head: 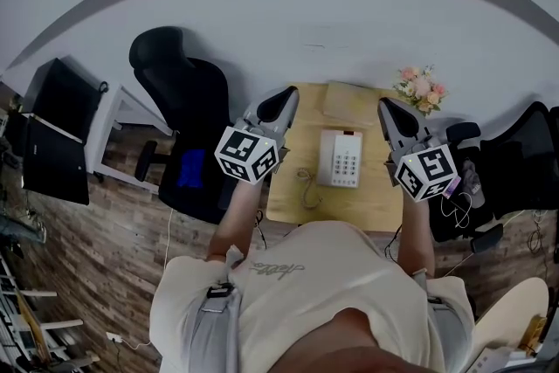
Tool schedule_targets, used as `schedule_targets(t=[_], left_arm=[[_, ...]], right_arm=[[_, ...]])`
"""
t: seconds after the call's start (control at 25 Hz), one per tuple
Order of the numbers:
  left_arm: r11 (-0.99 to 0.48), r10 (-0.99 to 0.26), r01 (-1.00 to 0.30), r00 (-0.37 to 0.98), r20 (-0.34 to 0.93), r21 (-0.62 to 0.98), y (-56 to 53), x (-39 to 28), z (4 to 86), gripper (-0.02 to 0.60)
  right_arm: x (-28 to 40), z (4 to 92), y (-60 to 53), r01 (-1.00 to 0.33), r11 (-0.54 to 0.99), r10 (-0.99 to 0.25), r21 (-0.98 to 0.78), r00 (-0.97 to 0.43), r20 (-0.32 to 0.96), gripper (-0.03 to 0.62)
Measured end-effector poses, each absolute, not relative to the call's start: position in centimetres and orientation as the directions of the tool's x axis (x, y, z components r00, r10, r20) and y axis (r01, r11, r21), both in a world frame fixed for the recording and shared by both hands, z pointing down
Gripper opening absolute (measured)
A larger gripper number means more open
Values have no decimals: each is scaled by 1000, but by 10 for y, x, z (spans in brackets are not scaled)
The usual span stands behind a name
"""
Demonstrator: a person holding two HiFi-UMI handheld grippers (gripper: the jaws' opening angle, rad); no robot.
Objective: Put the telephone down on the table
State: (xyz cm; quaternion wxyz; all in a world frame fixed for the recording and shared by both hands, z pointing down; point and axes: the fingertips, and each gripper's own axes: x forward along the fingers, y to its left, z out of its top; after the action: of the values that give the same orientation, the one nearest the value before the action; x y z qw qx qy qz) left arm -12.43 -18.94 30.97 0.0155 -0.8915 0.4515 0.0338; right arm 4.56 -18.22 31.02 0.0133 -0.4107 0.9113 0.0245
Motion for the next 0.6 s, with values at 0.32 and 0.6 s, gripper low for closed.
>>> schedule_targets(t=[0.32,0.6], left_arm=[[-614,-788,-789,613,-62,3,-189,-118,313,18],[-622,-782,-783,620,-63,11,-190,-118,315,18]], right_arm=[[49,314,-180,-761,648,-760,29,-649,-35,2],[50,317,-177,-770,637,-770,30,-638,-27,2]])
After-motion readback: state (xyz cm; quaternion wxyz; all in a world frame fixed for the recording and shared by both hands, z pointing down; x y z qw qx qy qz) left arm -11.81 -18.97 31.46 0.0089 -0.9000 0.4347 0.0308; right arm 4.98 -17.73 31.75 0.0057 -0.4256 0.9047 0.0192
